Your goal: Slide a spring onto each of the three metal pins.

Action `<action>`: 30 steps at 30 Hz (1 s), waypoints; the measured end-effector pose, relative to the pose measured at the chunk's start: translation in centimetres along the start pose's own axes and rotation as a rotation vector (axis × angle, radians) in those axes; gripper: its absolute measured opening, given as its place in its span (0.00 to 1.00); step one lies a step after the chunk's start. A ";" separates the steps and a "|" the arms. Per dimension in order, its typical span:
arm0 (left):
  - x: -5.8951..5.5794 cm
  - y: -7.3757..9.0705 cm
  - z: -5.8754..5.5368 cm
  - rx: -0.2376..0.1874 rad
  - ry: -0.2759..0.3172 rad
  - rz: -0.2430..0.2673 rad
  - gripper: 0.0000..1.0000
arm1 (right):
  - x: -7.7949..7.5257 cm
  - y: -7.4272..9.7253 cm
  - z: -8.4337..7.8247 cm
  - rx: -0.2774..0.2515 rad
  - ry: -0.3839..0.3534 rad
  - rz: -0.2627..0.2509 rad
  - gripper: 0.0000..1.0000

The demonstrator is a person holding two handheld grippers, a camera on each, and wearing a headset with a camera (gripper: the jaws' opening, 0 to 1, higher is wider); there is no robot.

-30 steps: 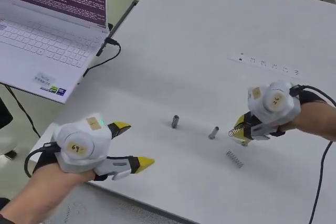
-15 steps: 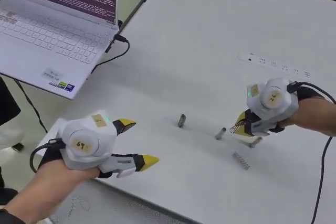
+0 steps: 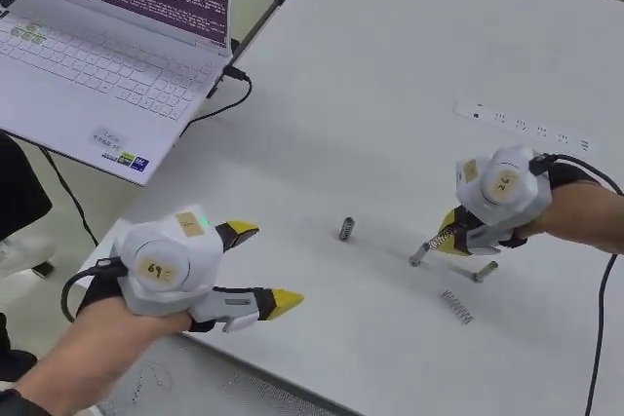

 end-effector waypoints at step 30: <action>0.1 0.1 -0.4 0.009 0.017 0.006 0.56 | -0.2 -1.3 0.5 0.024 0.021 0.017 0.09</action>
Point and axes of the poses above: the centre of the closed fingertips' face, and the gripper's own axes: y roughly backward along the fingers, x roughly to its left, z roughly out of its top, the point moved 7 cm from there along y, roughly backward along the fingers, and after that the axes turned 15 degrees about x, right-handed, at the moved point
